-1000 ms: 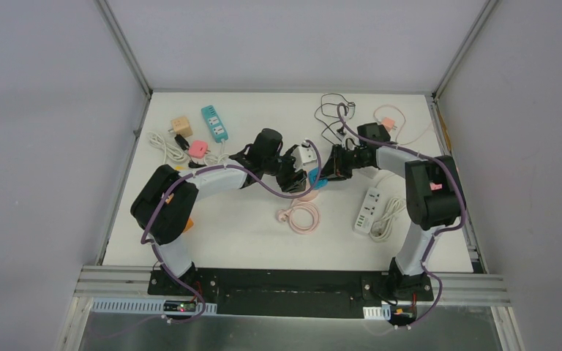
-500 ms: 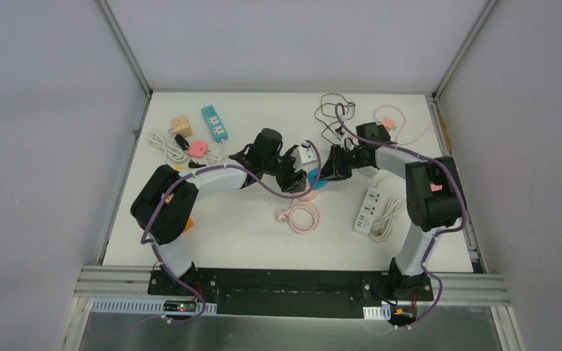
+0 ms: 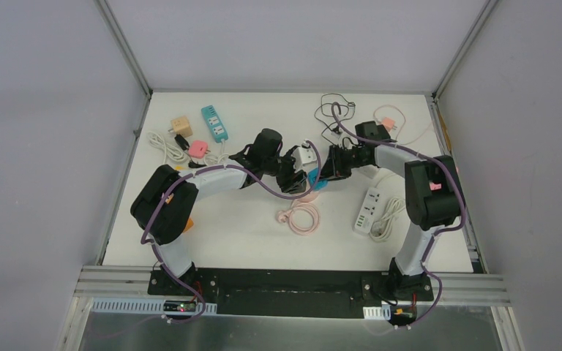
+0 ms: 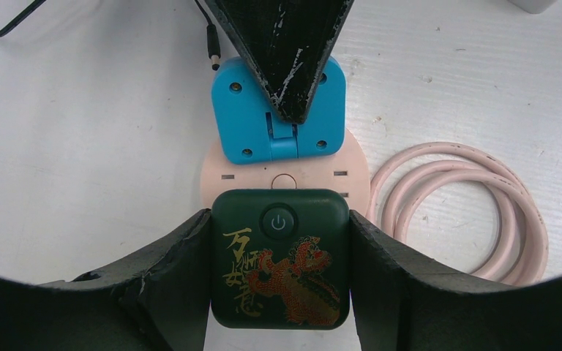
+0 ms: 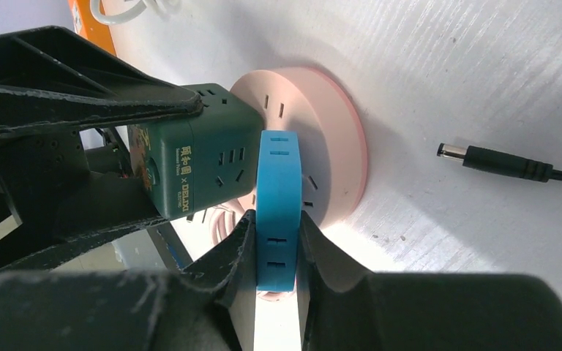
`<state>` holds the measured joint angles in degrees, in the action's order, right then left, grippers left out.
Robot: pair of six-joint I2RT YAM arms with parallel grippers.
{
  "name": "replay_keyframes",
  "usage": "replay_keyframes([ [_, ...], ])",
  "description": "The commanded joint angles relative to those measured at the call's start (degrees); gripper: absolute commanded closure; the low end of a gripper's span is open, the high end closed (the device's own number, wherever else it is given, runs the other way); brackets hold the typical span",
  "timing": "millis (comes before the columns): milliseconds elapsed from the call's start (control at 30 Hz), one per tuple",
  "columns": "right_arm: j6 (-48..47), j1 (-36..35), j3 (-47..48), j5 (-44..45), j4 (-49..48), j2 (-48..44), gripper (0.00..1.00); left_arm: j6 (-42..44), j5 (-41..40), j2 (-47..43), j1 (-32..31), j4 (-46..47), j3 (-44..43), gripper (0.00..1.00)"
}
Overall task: Pull the plug off the socket
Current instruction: Remove the plug from the socket.
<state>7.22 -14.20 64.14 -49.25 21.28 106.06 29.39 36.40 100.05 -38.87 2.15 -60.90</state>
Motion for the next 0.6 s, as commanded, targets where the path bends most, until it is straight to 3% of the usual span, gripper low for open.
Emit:
replay_keyframes([
  [0,-1.1,-0.4,1.4,0.2,0.8,1.8,1.00,0.5,2.4,0.4,0.2,-4.1,2.2,1.00],
  [133,10.9,0.9,-1.2,0.0,-6.4,2.8,1.00,0.7,2.7,0.3,0.2,-4.1,2.3,1.00],
  [267,16.7,2.8,-2.7,1.3,-9.2,3.0,1.00,0.7,2.8,0.3,0.3,-4.0,2.3,1.00],
  [567,1.9,-0.9,-0.6,13.4,-1.6,-2.3,1.00,0.8,3.2,0.7,0.4,-4.5,1.8,1.00],
])
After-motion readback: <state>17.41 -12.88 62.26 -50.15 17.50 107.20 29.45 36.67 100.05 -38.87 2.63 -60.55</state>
